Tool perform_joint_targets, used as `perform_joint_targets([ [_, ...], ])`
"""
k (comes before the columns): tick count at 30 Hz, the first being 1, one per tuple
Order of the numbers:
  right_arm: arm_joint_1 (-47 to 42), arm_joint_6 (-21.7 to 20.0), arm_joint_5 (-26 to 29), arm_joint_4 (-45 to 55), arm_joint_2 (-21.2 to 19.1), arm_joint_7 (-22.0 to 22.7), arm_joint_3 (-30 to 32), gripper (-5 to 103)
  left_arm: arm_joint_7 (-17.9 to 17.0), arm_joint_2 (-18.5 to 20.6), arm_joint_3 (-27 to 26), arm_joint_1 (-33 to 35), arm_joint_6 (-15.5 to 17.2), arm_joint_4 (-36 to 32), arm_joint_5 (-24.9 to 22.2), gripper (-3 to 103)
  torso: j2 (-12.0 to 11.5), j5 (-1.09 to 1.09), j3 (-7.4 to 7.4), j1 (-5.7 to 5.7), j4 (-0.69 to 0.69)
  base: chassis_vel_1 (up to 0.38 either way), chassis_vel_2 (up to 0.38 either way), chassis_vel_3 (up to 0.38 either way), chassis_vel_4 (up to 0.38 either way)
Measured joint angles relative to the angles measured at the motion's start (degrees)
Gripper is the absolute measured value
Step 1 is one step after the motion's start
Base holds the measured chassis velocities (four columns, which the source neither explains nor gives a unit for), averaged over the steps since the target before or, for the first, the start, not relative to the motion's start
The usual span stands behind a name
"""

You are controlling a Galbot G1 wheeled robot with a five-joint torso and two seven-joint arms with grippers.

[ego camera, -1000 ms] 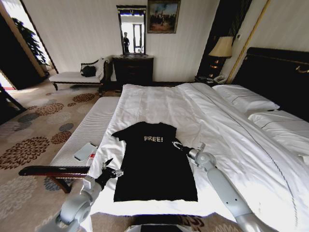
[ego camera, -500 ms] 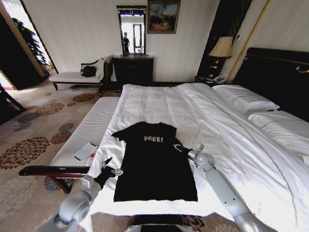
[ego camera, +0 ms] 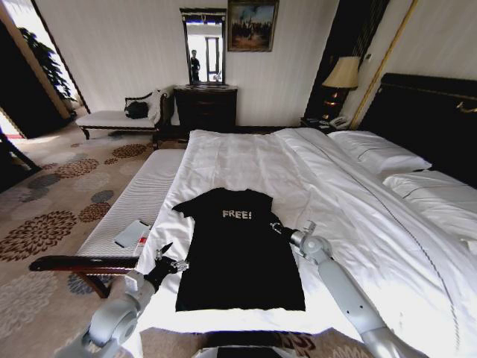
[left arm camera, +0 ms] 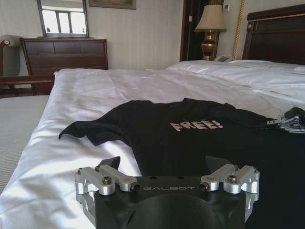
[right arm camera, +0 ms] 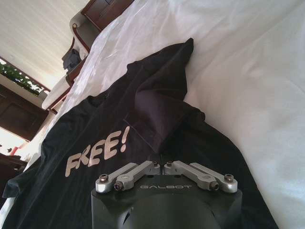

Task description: Fold the clothes on the bed.

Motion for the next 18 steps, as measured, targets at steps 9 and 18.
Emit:
perform_joint_targets([
  [9, 0.0, 1.3, -3.6, 1.6, 0.5, -1.4, -1.4, 0, 0.0, -0.3, -0.1, 0.5, 0.0, -0.1, 0.1, 100, 0.0, 0.00, 0.00, -0.01, 0.01, 0.000, 0.000, 0.000, 0.000],
  [18, 4.2, 2.0, -2.4, -0.2, 1.7, -0.8, -3.9, 0, 0.0, -0.8, -2.0, 2.5, -0.2, -0.7, 0.3, 100, 0.0, -0.01, 0.00, 0.00, 0.02, 0.000, 0.000, 0.000, 0.000],
])
